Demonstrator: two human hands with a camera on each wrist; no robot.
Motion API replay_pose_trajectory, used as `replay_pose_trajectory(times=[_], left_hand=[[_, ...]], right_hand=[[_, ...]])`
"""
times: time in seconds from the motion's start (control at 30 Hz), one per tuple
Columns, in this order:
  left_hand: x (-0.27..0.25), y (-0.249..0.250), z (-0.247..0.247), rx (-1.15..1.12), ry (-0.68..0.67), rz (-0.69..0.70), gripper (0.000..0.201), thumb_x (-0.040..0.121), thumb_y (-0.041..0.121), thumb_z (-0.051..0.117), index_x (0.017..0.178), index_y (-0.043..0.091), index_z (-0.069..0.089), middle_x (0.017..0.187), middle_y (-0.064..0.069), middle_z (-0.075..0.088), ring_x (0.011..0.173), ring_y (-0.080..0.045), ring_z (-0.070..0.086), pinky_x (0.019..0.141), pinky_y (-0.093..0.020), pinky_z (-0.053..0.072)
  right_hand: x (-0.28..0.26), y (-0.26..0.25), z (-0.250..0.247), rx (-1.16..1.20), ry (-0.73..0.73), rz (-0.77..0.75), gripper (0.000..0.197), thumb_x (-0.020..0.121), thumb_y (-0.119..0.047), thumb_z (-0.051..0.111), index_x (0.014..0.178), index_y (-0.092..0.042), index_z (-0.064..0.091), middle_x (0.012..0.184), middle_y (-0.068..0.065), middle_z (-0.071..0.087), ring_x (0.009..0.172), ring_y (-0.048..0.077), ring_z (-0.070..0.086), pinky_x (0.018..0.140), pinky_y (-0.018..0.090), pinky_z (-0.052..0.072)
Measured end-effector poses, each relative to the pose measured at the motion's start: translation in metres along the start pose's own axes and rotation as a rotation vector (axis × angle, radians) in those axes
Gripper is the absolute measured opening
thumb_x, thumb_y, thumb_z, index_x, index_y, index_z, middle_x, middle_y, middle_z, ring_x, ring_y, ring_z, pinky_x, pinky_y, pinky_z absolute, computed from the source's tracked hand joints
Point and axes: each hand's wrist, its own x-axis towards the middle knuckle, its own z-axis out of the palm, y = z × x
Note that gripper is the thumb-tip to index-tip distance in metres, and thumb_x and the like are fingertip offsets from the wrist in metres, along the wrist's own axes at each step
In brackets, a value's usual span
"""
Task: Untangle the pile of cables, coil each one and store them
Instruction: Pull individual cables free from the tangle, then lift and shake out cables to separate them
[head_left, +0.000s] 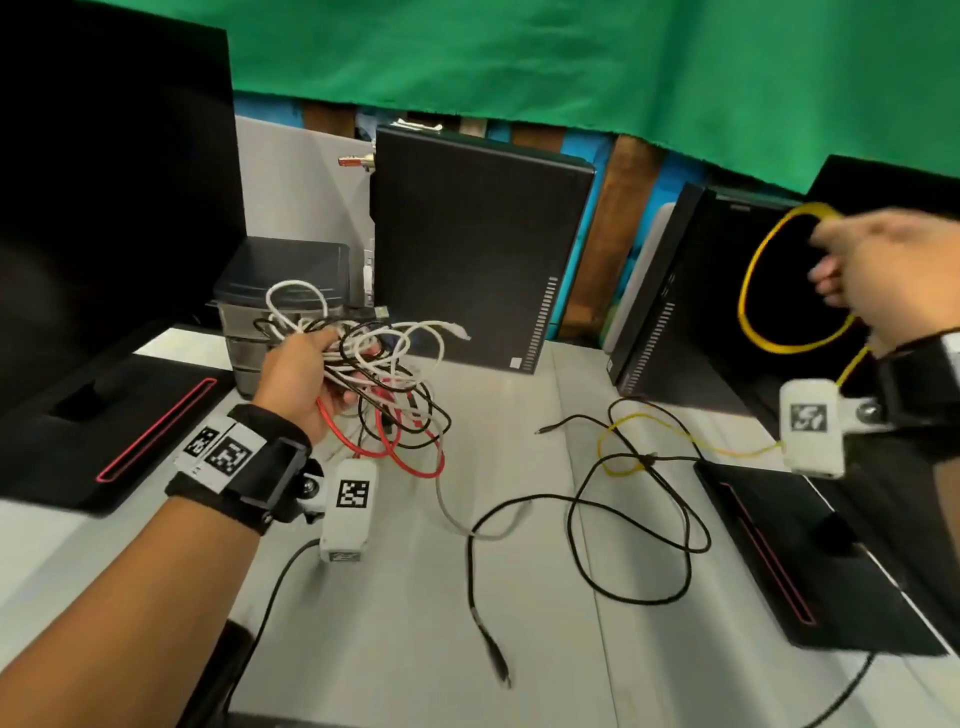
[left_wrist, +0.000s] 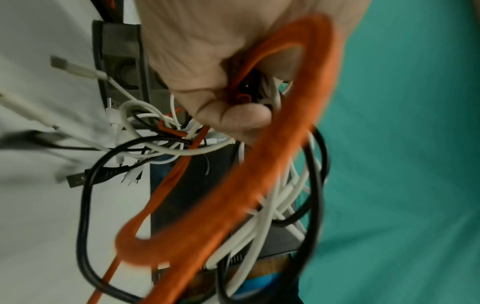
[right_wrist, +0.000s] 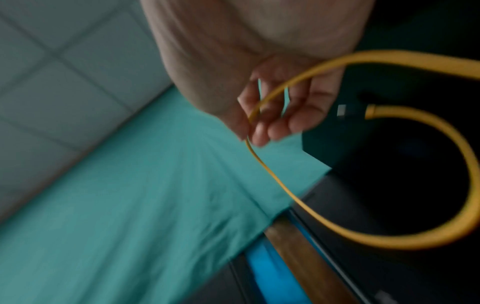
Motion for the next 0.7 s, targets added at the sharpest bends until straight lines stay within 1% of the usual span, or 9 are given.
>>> replay_pose_trajectory(times=[0.07,0.13,0.17,0.23,0.27,0.37,0.53,0.63,0.7], left_hand=[[-0.009,0.003,0.006,-0.004,-0.089,0.033,0.021,0.1,0.021,0.048,0.107,0.009,0.064,0.091,-0.012,0.073,0.063,-0.024,0.065,0.043,-0.028,0.044],[-0.02,0.006,0.014,-0.019,-0.155,0.059,0.022,0.1,0.02,0.048,0.104,0.01,0.068,0.091,-0.011,0.074,0.069,-0.023,0.069,0.062,-0.038,0.049],[-0.024,0.007,0.018,-0.032,-0.186,0.065,0.024,0.101,0.021,0.047,0.104,0.009,0.068,0.091,-0.011,0.074,0.072,-0.023,0.07,0.071,-0.041,0.049],[-0.032,0.009,0.025,-0.078,-0.242,0.055,0.029,0.102,0.02,0.045,0.114,0.005,0.066,0.093,-0.012,0.073,0.078,-0.024,0.071,0.081,-0.044,0.053],[-0.036,0.011,0.028,-0.103,-0.27,0.041,0.032,0.103,0.02,0.044,0.12,0.003,0.064,0.094,-0.013,0.072,0.08,-0.025,0.071,0.081,-0.043,0.057],[-0.045,0.013,0.033,-0.15,-0.362,-0.021,0.037,0.104,0.023,0.042,0.127,0.002,0.061,0.092,-0.01,0.072,0.082,-0.024,0.072,0.075,-0.04,0.062],[-0.056,0.015,0.035,-0.247,-0.444,-0.111,0.044,0.101,0.025,0.048,0.137,0.001,0.056,0.106,-0.011,0.064,0.093,-0.023,0.066,0.078,-0.038,0.059],[-0.057,0.013,0.037,-0.273,-0.433,-0.123,0.05,0.099,0.027,0.05,0.142,0.001,0.05,0.118,-0.014,0.058,0.103,-0.026,0.062,0.09,-0.041,0.057],[-0.055,0.012,0.037,-0.278,-0.422,-0.13,0.044,0.101,0.028,0.049,0.134,0.0,0.058,0.116,-0.015,0.06,0.103,-0.028,0.062,0.087,-0.043,0.058]], right_hand=[[-0.023,0.029,0.025,-0.152,-0.109,0.023,0.019,0.087,-0.034,0.069,0.08,-0.017,0.068,0.07,0.002,0.07,0.056,0.012,0.06,0.057,0.029,0.05],[-0.055,0.056,0.045,-0.313,-0.04,-0.112,0.014,0.09,-0.031,0.068,0.095,-0.018,0.071,0.088,0.006,0.071,0.075,0.019,0.064,0.075,0.036,0.055],[-0.078,0.06,0.055,-0.293,0.0,-0.188,0.012,0.091,-0.028,0.068,0.097,-0.019,0.071,0.09,0.005,0.071,0.077,0.016,0.065,0.078,0.035,0.056],[-0.115,0.059,0.074,-0.163,-0.121,-0.269,0.005,0.092,-0.016,0.068,0.09,-0.02,0.071,0.084,0.001,0.071,0.071,0.001,0.061,0.072,0.016,0.051],[-0.136,0.057,0.086,-0.106,-0.27,-0.257,0.012,0.092,-0.012,0.068,0.086,-0.021,0.071,0.081,-0.003,0.07,0.069,-0.003,0.061,0.068,0.008,0.047],[-0.2,0.047,0.117,0.018,-0.67,-0.177,0.016,0.091,-0.005,0.068,0.085,-0.019,0.075,0.076,-0.009,0.071,0.067,-0.007,0.06,0.069,0.007,0.046],[-0.239,0.042,0.137,0.216,-1.073,0.126,0.029,0.091,0.0,0.068,0.108,-0.023,0.066,0.095,0.01,0.077,0.096,0.013,0.069,0.095,0.026,0.051],[-0.245,0.05,0.133,0.237,-1.133,0.197,0.029,0.091,-0.002,0.07,0.115,-0.017,0.063,0.094,0.01,0.077,0.105,0.025,0.071,0.1,0.029,0.053],[-0.244,0.054,0.127,0.207,-1.079,0.2,0.029,0.091,-0.004,0.07,0.117,-0.016,0.065,0.093,0.01,0.078,0.103,0.024,0.072,0.098,0.028,0.053]])
